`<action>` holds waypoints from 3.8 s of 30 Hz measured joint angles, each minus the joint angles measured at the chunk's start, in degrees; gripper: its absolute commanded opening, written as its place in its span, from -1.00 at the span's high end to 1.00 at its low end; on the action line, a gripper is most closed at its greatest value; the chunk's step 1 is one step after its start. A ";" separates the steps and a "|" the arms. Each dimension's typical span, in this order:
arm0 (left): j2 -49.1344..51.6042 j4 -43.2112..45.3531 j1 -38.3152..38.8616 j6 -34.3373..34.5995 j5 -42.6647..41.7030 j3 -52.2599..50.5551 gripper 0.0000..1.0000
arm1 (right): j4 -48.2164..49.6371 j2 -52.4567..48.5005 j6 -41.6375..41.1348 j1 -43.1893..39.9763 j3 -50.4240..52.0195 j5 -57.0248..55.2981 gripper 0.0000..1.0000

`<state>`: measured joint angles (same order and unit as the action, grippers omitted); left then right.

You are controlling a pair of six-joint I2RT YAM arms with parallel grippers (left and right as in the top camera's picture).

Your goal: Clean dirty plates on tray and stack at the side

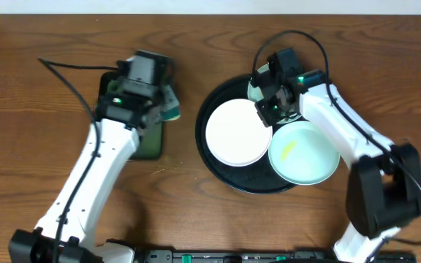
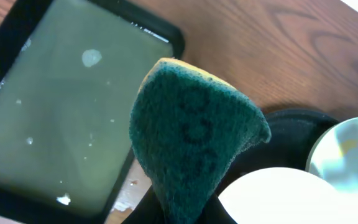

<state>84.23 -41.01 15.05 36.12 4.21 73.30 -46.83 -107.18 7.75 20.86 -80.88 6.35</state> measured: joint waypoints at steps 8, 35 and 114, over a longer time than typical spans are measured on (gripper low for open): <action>0.00 -4.15 -12.13 -2.16 -6.62 0.00 0.85 | 1.97 10.84 0.04 7.28 0.02 -20.87 0.98; 0.00 -9.14 -21.75 -10.88 -7.98 0.00 0.85 | 23.08 18.01 40.48 26.10 0.09 -59.82 0.98; 0.02 -10.62 -21.75 -10.93 -10.99 0.00 0.86 | 6.23 -4.31 -26.73 -13.68 -0.15 -3.98 0.06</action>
<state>84.25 -51.64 -6.70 25.19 -6.79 73.30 -40.60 -111.48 -18.98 7.18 -81.03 2.37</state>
